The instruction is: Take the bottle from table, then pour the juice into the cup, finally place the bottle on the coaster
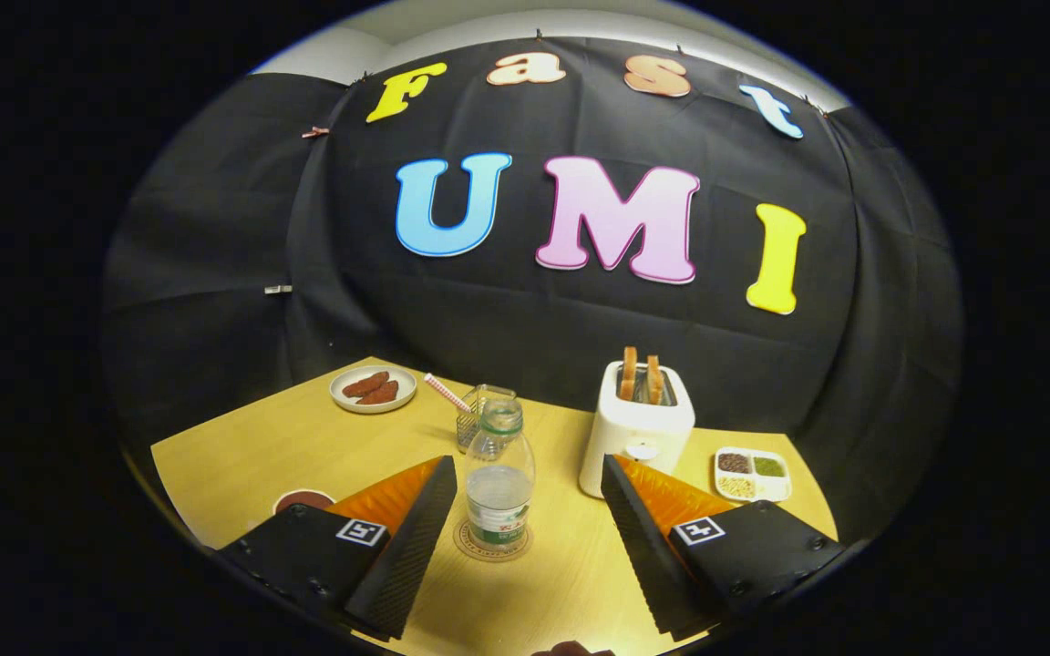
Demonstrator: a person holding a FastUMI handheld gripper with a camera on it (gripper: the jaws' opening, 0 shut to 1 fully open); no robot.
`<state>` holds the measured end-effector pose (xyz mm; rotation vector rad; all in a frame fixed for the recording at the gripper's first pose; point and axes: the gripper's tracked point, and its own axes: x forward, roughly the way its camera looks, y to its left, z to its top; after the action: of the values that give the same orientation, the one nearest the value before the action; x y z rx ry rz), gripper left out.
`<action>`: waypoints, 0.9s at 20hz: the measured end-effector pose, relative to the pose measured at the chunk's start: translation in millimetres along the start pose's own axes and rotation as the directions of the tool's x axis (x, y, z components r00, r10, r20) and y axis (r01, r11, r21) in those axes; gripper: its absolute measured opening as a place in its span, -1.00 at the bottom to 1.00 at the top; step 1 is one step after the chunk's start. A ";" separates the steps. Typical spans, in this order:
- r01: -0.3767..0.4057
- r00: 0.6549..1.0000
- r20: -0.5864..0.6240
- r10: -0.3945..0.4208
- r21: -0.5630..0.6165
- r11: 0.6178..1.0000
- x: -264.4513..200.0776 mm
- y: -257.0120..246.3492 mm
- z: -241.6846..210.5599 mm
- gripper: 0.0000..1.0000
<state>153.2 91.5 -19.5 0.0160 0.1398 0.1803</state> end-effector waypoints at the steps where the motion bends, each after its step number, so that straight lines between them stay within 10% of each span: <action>1: 0.019 1.000 0.017 -0.019 0.003 1.000 -12.3 -3.1 10.4 0.95; 18: 0.204 0.972 0.103 -0.211 0.080 0.976 -190.5 33.6 68.8 0.96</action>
<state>-28.7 90.1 75.8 0.0800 0.0362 -0.0351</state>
